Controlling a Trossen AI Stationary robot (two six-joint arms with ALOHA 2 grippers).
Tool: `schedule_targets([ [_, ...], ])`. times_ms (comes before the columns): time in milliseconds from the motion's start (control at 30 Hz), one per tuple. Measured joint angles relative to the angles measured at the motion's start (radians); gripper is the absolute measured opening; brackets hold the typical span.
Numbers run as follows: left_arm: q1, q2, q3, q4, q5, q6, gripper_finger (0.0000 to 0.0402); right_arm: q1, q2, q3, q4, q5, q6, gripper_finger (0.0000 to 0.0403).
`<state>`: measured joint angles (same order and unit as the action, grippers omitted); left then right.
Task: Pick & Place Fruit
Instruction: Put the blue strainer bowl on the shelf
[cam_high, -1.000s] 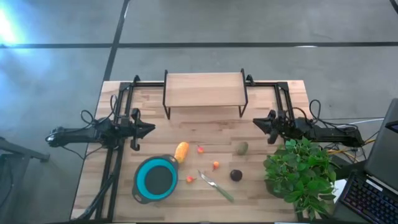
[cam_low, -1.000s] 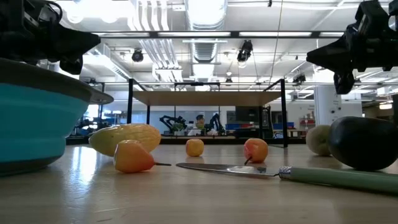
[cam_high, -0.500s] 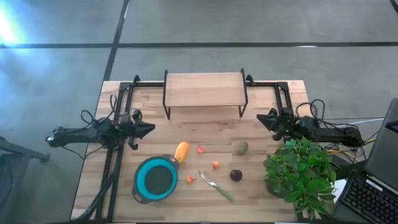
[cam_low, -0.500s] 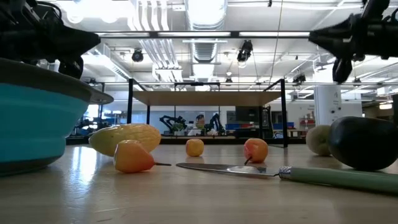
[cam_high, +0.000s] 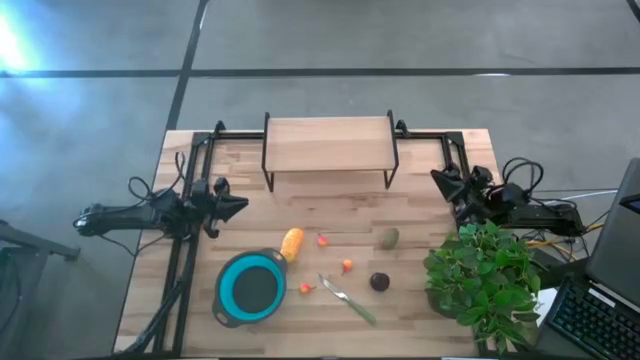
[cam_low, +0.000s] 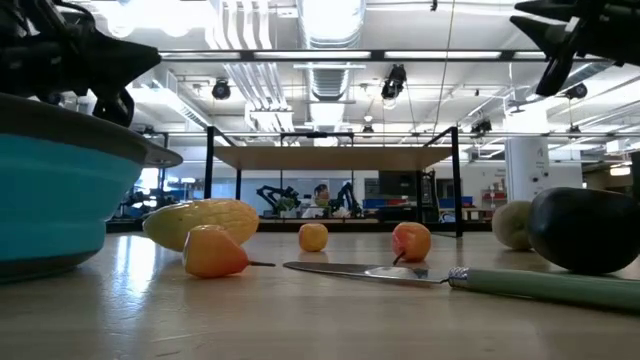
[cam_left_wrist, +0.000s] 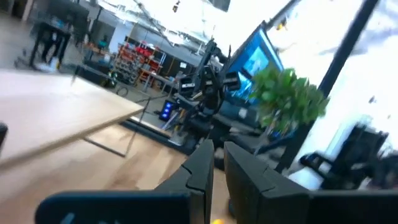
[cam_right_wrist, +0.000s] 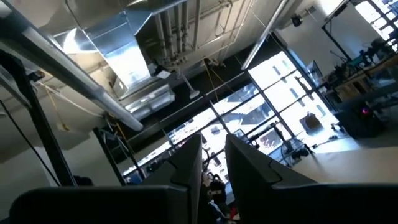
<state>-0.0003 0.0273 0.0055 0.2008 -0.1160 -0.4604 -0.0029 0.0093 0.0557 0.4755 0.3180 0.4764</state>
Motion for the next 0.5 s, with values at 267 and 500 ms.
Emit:
schedule_targets([
  [267,0.000,0.003,0.000,0.086,-0.029,-0.144,0.0044,0.000,0.037,0.048,-0.026,-0.001,-0.085,0.0086],
  [500,-0.001,0.018,0.047,0.098,-0.008,-0.193,0.0074,0.000,0.124,0.067,-0.030,-0.001,-0.084,0.0098],
])
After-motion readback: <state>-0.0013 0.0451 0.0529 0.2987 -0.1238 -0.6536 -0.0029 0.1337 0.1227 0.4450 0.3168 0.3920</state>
